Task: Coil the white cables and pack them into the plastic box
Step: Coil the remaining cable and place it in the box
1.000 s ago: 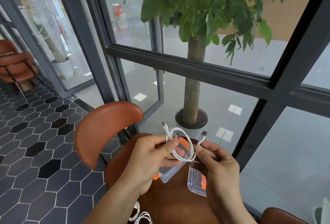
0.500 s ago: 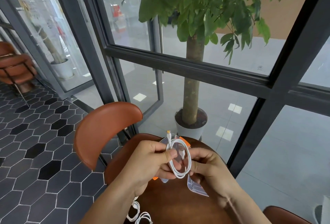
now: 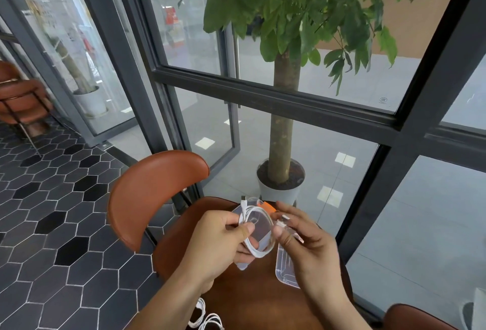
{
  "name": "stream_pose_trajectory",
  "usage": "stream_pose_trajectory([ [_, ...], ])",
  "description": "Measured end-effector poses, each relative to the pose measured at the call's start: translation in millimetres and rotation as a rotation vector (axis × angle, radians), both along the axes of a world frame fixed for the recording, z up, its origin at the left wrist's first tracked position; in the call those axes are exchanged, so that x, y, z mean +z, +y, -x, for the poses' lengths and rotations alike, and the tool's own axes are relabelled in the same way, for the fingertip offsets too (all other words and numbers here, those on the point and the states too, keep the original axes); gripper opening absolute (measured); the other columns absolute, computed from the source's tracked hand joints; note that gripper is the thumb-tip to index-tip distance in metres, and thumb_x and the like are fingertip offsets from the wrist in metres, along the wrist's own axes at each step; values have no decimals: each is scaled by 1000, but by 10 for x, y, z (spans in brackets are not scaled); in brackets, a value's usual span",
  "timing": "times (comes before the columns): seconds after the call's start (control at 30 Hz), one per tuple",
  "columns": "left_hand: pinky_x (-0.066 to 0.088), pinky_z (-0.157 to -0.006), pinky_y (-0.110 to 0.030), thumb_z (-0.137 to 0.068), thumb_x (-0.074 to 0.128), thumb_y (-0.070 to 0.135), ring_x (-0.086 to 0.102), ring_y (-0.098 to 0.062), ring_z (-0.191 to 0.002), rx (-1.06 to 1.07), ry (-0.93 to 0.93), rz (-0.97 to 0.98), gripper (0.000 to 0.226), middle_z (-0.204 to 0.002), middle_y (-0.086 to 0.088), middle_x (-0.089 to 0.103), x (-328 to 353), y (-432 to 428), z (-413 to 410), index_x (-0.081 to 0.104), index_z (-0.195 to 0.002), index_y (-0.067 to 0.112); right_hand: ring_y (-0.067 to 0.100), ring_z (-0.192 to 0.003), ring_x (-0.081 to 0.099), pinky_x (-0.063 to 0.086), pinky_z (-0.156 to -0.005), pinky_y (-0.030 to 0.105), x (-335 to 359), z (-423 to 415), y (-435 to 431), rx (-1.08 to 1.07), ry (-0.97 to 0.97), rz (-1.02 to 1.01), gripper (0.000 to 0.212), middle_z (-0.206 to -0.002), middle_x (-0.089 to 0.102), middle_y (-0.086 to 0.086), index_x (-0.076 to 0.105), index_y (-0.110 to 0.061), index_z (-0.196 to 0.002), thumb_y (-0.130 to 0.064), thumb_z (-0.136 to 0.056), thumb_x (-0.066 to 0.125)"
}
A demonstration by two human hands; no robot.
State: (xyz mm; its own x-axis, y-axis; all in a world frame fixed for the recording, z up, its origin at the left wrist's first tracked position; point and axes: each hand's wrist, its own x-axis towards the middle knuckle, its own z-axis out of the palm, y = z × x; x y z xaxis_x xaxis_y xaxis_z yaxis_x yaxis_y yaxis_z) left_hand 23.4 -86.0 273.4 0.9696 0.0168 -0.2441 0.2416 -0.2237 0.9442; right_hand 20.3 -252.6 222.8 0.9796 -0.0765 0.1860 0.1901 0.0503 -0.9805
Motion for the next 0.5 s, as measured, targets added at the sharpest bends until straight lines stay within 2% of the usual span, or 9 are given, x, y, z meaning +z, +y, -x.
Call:
stream_pose_trajectory([
  [0.13, 64, -71, -47, -97, 62, 10, 77, -31, -73, 62, -20, 88, 12, -82, -18, 77, -9, -65, 22, 71, -94, 4, 18, -105, 75, 62, -85, 29, 99, 96, 31, -133, 5, -232, 25, -107, 80, 1, 77, -8, -106, -15, -85, 67],
  [0.23, 64, -71, -45, -97, 61, 10, 77, -27, -73, 65, -82, 60, 13, -79, -14, 78, -38, -102, 63, 72, -92, 7, 27, -94, 78, 65, -78, 35, 153, 100, 60, -146, 152, -437, 17, -100, 81, 11, 73, -3, -100, -10, -96, 58],
  [0.3, 64, -70, -45, -97, 60, 9, 77, -25, -71, 43, -133, -12, 15, -77, -11, 77, -71, -87, 74, 73, -89, 10, 33, -90, 77, 64, -76, 40, 125, 57, 34, -95, 282, -451, 20, -98, 79, 17, 73, -2, -102, -13, -99, 56],
  [0.4, 64, -71, -46, -97, 59, 9, 77, -23, -73, -57, -165, -88, 18, -80, -7, 77, -130, -46, 83, 74, -87, 13, 33, -81, 75, 64, -67, 37, 40, -56, -44, 30, 455, -487, 21, -98, 76, 28, 72, 4, -106, -11, -98, 59],
  [0.5, 64, -72, -46, -97, 60, 13, 77, -20, -76, -148, -150, -143, 15, -86, -1, 79, -167, -40, 99, 75, -94, 16, 37, -82, 71, 62, -71, 40, -64, -136, -90, 122, 509, -411, 29, -105, 71, 36, 67, 8, -114, -12, -92, 68],
])
